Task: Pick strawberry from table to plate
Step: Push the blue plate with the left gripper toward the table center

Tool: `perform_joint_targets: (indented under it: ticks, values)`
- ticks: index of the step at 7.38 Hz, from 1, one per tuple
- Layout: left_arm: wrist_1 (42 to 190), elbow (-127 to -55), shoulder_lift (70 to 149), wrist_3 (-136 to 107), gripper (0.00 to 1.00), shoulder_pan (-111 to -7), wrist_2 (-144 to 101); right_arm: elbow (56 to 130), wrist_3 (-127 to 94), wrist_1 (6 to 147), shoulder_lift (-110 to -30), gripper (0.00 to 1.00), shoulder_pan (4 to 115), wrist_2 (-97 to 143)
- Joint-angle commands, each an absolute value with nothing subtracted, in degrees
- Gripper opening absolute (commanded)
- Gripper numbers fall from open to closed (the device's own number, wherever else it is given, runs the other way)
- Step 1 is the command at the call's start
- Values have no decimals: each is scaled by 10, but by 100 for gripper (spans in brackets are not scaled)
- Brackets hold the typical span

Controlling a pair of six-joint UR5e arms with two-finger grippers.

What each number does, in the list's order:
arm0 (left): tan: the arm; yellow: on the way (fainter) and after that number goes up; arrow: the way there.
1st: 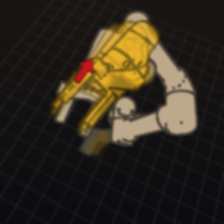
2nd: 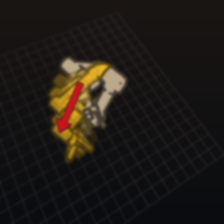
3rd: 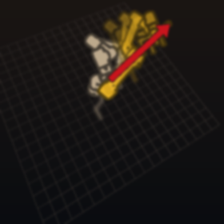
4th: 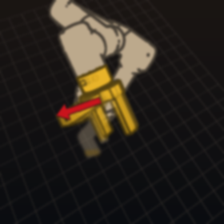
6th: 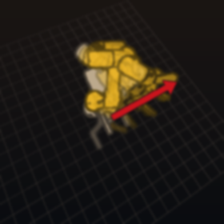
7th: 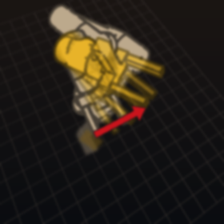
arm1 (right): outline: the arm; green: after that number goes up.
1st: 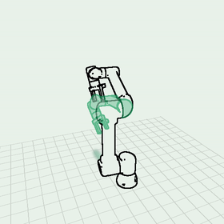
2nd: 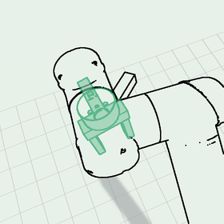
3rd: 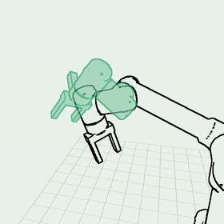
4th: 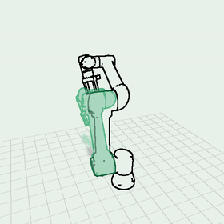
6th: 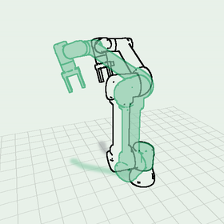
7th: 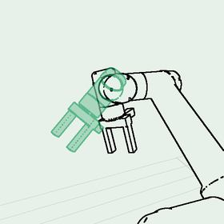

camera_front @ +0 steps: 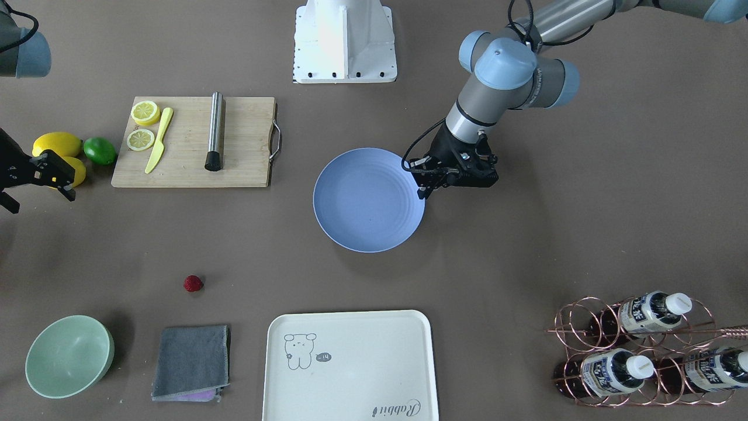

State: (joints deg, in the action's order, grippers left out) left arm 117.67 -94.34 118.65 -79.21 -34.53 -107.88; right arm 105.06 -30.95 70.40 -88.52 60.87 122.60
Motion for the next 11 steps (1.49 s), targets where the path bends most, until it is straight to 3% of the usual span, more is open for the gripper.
perform_joint_targets:
  ticks: [1, 4, 5, 6, 7, 9, 11]
  values:
    - [1177, -908, 1208, -797, 0, -337, -1057, 1051, -310, 704, -884, 100, 609, 1227]
    - [1188, -895, 1217, -797, 0, -335, -1052, 1050, -310, 706, -880, 100, 608, 1228]
    - [1188, -895, 1216, -796, 14, -335, -1052, 1050, -310, 707, -880, 100, 608, 1228]
    - [1186, -895, 1216, -795, 52, -335, -1051, 1050, -310, 707, -878, 100, 608, 1229]
    - [1185, -897, 1212, -794, 98, -337, -1048, 1049, -310, 710, -874, 100, 607, 1230]
    - [1178, -917, 1195, -769, 98, -376, -1058, 1049, -322, 715, -864, 100, 599, 1230]
    - [1177, -969, 1097, -678, 98, -456, -1147, 1033, -374, 735, -818, 100, 576, 1225]
